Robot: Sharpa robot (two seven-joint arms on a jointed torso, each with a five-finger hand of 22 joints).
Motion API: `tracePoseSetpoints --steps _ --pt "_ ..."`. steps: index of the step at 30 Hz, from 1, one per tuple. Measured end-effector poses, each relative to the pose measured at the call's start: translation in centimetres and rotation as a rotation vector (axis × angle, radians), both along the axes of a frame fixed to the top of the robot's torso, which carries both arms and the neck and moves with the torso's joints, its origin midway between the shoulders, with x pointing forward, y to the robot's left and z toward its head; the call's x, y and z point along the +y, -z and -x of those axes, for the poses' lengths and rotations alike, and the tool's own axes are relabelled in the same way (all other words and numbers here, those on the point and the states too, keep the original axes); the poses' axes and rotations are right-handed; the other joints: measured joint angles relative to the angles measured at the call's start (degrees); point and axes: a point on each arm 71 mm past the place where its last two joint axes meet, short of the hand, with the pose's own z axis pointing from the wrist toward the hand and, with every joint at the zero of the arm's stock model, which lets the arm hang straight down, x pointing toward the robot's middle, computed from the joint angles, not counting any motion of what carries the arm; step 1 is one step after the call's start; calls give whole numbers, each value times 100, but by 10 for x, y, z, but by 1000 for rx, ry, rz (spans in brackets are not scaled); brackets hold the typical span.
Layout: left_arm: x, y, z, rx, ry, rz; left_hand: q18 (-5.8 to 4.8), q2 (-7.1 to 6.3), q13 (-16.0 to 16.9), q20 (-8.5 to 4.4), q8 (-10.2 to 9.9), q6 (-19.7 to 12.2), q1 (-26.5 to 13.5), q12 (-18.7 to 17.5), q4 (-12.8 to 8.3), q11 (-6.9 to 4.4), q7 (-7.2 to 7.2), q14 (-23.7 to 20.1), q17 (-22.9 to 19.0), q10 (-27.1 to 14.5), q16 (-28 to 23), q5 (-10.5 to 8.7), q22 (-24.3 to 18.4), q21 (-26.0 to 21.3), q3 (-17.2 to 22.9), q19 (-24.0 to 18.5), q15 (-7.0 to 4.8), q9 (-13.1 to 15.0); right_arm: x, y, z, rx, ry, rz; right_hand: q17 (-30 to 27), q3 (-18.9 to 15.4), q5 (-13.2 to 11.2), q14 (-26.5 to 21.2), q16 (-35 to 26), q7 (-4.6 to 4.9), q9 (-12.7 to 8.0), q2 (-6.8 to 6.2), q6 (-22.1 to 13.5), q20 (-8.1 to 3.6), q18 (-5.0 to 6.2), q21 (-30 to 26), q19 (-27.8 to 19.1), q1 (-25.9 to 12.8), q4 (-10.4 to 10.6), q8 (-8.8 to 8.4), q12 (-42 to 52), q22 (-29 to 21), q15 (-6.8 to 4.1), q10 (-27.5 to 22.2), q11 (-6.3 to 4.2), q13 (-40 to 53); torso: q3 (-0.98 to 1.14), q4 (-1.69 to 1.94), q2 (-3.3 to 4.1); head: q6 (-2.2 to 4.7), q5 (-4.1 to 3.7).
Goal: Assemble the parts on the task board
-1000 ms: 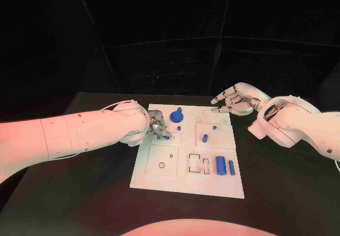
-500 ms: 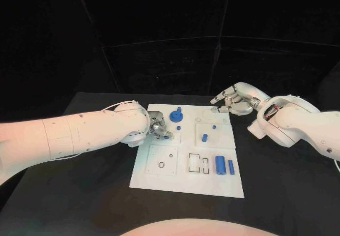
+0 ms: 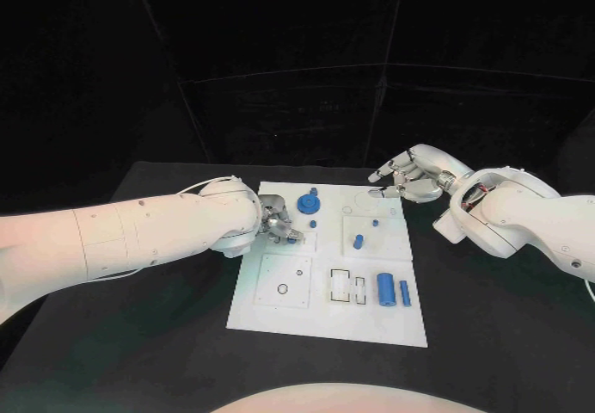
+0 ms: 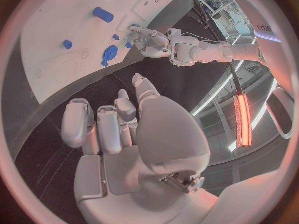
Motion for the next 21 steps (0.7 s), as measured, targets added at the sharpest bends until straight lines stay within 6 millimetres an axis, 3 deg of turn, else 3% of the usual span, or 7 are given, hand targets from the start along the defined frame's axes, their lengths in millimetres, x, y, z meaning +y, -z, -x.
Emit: tracePoseSetpoints --steps 3,7,10,14,21 --pt "4 -1 2 0 -4 2 0 -55 0 -19 0 19 -55 0 165 -9 -19 -21 0 10 0 -5 0 0 -357 19 -21 -43 0 0 0 0 1 0 -5 -16 0 0 -26 0 0 18 0 0 0 0 0 -18 16 0 0 -10 0 0 0 0 -1 1 -2 13 -1" --pt "9 -7 2 -12 -13 12 0 -55 6 -19 0 19 -55 36 273 -9 -19 -1 0 10 0 -205 0 0 -703 19 -42 -84 -1 0 -1 0 4 1 -5 -16 0 0 -26 0 0 24 0 0 -1 0 0 -24 16 0 0 -10 0 0 0 -6 -2 3 -5 27 -1" --pt "10 -20 -2 -35 -23 34 0 -55 -8 -19 0 19 -55 36 285 -9 -19 0 0 9 0 -308 0 0 -886 19 -42 -105 -2 0 -1 0 7 2 -5 -31 0 0 -26 0 0 24 0 0 0 0 0 -24 31 0 0 -10 0 0 0 -5 -3 3 -5 37 -15" --pt "12 -37 -8 -66 -34 57 0 -38 -101 -19 0 16 -38 -33 281 -6 -17 0 0 6 0 -308 0 -80 -1039 19 -42 -132 -4 1 -2 -1 11 4 -5 -31 0 0 -26 0 0 24 0 0 -1 0 0 -24 32 0 0 -10 0 0 0 -5 -4 3 -4 47 -25" --pt "25 -63 -28 -89 -65 48 0 87 -479 -19 -70 -230 390 -349 250 95 107 -3 0 -305 0 -308 -233 -424 -1373 19 -39 -218 -5 1 -3 -1 15 5 -5 -31 0 0 -26 0 0 24 0 0 0 0 0 -24 31 0 0 -10 0 0 0 -5 -1 3 -2 64 -39"
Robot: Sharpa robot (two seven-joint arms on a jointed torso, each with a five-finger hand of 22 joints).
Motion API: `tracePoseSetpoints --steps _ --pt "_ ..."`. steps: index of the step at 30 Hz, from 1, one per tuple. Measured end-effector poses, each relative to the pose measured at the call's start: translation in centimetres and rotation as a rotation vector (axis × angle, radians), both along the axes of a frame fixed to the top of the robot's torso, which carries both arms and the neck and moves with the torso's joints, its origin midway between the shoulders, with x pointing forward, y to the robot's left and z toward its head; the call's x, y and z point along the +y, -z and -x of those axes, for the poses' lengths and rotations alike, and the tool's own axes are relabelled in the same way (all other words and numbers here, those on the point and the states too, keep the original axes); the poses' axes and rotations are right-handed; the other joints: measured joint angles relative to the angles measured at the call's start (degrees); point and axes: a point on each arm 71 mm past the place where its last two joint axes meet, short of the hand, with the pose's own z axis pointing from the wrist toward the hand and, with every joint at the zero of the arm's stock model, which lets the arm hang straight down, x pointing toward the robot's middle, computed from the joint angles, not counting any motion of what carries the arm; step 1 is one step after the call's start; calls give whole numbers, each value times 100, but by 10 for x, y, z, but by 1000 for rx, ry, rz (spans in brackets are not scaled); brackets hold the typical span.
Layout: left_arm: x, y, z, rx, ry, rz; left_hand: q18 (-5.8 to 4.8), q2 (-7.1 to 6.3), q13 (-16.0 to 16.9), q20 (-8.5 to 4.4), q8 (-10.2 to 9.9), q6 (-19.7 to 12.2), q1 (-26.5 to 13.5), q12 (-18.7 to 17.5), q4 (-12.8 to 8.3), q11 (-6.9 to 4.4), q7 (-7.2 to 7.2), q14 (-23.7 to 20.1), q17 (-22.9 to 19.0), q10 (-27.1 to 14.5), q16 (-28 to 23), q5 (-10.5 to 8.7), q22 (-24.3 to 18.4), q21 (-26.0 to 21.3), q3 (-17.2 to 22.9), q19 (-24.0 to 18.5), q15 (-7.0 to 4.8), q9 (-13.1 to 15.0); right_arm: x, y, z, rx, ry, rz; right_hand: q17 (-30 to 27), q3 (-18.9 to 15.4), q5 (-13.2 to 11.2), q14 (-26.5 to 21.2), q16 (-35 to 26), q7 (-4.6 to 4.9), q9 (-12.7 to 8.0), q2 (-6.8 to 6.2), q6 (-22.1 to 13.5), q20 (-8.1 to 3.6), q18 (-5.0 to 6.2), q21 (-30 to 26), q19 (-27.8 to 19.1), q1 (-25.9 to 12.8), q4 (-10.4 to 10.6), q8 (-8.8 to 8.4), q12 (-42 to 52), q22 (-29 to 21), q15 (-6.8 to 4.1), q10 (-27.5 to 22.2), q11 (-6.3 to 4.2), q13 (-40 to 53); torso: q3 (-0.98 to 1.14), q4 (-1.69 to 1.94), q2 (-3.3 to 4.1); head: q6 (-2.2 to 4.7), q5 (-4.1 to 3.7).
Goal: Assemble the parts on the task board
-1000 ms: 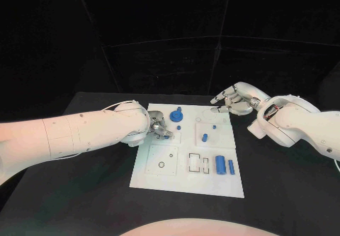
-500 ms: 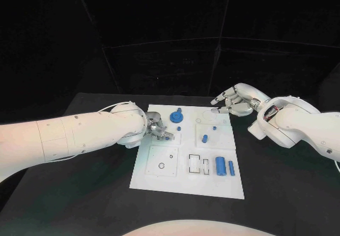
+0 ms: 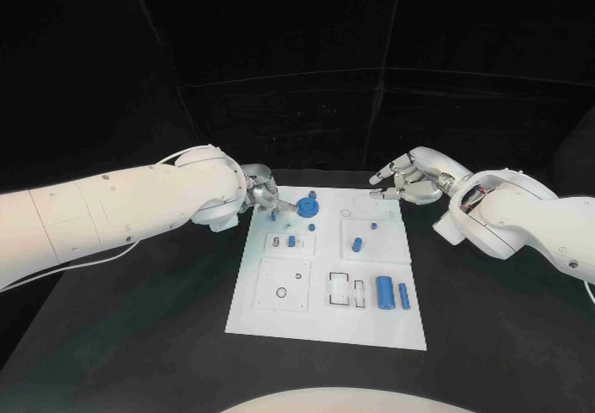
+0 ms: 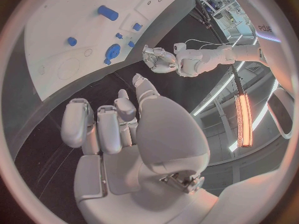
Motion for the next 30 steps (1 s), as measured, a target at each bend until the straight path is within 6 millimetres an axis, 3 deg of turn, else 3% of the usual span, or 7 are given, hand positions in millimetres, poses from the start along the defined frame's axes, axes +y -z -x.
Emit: tracePoseSetpoints --steps 5,13,30 --pt "9 -5 -20 24 -27 -35 0 106 -149 19 -86 -110 228 -66 1 51 67 4 0 -96 0 0 -111 -87 -157 -20 61 -97 0 0 0 0 1 0 0 -9 0 0 0 0 0 0 0 0 0 0 0 0 9 0 0 0 0 0 0 0 6 -3 2 15 13" --pt "14 -2 -44 58 -60 -83 -1 141 -153 40 -113 -121 314 -90 0 60 78 -6 0 -119 0 0 -105 -88 -218 1 71 -149 1 0 -1 0 -1 0 0 -14 0 0 0 0 0 0 0 0 0 0 0 0 14 0 0 0 0 0 0 0 -1 -13 12 32 49" --pt "12 13 -58 129 -60 -151 0 178 -123 40 -113 -121 351 -61 40 60 78 -7 0 -119 0 0 -37 -87 -353 1 71 -199 6 0 -1 0 -9 -2 1 -14 0 0 0 0 0 0 0 0 0 0 0 0 14 0 0 1 0 0 0 1 0 -8 7 -34 71"
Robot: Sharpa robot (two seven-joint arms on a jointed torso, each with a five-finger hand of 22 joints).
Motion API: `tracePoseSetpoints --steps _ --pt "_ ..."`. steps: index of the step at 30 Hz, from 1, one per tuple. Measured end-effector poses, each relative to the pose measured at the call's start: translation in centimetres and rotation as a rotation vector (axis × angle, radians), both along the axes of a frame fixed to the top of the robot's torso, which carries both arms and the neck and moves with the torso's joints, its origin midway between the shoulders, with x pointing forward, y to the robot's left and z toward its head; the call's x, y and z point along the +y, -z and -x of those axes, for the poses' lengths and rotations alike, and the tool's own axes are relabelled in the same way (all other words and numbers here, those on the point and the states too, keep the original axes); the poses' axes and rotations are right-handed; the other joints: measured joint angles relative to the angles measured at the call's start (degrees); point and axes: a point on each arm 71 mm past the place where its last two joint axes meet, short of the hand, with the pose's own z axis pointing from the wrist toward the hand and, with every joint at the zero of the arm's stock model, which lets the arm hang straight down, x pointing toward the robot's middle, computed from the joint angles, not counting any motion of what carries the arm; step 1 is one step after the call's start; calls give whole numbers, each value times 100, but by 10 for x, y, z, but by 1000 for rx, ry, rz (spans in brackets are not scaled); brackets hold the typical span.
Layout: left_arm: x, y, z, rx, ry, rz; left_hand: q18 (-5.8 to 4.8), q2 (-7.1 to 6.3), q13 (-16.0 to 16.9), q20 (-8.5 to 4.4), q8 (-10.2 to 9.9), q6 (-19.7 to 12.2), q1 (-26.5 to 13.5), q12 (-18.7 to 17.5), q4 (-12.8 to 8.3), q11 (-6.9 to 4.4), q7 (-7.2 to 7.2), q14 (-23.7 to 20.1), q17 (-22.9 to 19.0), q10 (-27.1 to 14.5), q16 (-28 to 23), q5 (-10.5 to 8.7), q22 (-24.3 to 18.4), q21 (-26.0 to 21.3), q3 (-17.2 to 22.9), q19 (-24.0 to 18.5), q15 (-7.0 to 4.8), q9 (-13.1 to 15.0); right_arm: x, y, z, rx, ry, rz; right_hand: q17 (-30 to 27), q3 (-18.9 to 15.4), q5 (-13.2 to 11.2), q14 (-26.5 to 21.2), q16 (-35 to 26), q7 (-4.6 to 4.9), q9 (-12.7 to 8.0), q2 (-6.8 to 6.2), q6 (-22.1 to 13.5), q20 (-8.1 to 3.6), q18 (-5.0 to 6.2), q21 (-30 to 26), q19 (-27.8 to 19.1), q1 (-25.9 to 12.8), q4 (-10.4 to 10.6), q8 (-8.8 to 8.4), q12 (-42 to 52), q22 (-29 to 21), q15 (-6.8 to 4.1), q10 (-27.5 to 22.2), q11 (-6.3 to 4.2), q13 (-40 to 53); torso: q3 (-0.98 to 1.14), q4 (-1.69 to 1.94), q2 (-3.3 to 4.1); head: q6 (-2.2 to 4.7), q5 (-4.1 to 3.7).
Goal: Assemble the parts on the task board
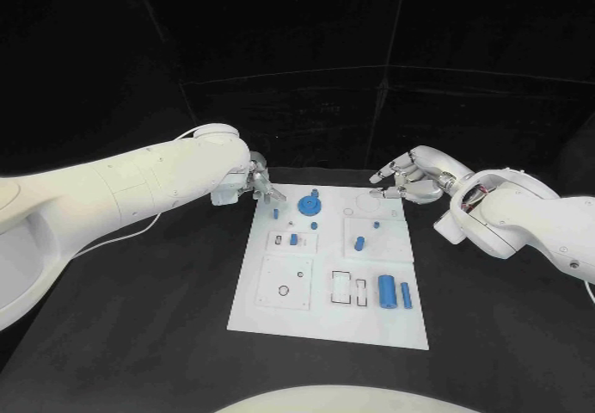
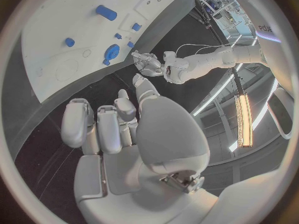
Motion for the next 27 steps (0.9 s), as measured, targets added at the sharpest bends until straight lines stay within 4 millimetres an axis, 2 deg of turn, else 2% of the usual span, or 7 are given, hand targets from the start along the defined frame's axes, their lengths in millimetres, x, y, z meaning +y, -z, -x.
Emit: tracePoseSetpoints --steps 21,27 --pt "-4 11 -1 43 16 -17 0 45 -2 0 0 0 154 28 -63 0 0 0 0 0 0 0 9 0 -125 0 0 -59 3 0 0 -1 -6 -2 0 0 0 2 0 0 0 0 0 0 0 0 0 0 0 0 -22 -7 -2 0 0 -8 5 1 -5 -14 2" --pt "-5 14 -1 51 20 -18 0 106 -2 0 0 0 214 28 -73 0 0 0 0 0 0 0 21 0 -135 0 0 -73 4 0 0 -1 -8 -2 0 0 0 22 0 0 0 0 0 0 0 0 0 0 0 0 -22 -7 -21 0 0 -7 6 1 -7 -21 0"
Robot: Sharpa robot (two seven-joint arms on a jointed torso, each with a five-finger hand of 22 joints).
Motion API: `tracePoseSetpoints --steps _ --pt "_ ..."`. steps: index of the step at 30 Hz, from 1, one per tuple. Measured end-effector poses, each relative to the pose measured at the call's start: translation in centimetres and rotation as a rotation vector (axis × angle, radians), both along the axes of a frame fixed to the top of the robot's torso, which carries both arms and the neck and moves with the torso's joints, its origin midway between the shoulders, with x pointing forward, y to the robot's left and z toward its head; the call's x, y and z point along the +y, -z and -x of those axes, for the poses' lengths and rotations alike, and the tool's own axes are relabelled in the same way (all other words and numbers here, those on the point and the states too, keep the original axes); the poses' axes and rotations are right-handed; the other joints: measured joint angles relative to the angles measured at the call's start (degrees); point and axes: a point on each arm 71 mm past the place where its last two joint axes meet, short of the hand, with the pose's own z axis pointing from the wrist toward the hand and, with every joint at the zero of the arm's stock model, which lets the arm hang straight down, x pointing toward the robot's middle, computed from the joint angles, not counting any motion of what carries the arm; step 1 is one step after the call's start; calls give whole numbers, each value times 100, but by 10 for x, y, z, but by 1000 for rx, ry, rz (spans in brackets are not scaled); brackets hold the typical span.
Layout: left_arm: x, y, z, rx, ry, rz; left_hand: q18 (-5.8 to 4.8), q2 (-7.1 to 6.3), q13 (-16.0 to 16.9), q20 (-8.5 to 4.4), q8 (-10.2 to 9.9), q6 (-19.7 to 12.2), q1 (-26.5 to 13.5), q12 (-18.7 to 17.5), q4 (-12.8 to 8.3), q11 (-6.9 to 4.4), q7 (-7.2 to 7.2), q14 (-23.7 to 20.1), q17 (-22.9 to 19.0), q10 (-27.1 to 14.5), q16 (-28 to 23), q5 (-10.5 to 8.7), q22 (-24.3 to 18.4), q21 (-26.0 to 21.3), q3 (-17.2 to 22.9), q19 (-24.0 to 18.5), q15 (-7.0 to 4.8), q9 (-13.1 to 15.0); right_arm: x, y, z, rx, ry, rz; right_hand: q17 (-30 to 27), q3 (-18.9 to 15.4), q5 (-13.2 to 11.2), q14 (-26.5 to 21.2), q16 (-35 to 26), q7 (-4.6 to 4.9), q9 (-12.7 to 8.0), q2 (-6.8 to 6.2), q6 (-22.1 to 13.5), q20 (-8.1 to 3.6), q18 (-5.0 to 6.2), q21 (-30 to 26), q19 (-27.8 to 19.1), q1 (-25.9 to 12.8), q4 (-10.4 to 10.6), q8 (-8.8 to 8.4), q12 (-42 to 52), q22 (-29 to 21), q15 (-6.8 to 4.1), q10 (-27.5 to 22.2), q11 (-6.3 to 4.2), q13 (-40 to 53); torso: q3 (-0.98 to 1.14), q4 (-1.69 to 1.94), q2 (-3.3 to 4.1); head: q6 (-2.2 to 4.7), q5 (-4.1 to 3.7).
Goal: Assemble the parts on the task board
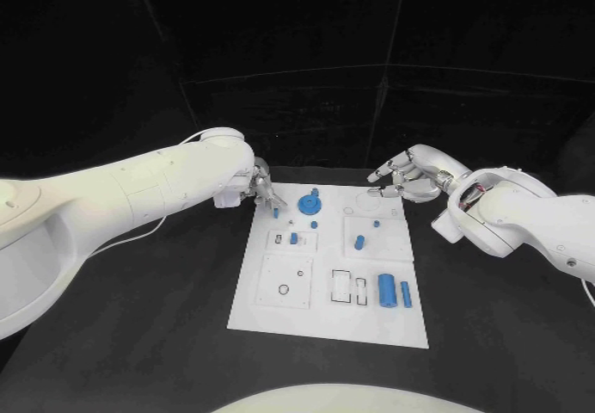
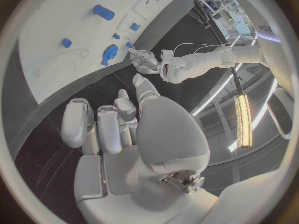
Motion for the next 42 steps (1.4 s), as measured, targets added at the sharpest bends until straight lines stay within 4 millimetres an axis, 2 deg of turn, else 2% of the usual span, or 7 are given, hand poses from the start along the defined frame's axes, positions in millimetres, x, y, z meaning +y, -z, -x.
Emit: tracePoseSetpoints --steps 4,30,42 --pt "0 3 1 6 2 1 0 -21 -1 0 0 13 34 0 4 0 -13 0 0 0 0 0 0 0 -16 0 0 -8 0 0 0 0 -1 0 0 0 0 0 0 0 0 0 0 0 0 0 0 0 0 0 0 -2 0 0 0 0 -2 0 0 -1 -7" --pt "1 8 1 0 -1 13 0 121 -11 0 0 65 223 45 -31 0 -20 0 0 0 0 0 20 23 -92 0 0 -55 1 0 -1 0 1 1 0 0 0 0 0 0 0 0 0 0 0 0 0 0 0 0 0 -4 0 0 0 1 0 6 -5 -34 -18" --pt "1 8 1 0 5 17 0 98 -11 0 0 65 246 45 -31 0 -20 0 0 0 0 0 50 23 -92 0 0 -60 1 0 -1 1 0 1 0 0 0 0 0 0 0 0 0 0 0 0 0 0 0 0 0 -4 1 0 0 1 1 6 -5 -30 -4"
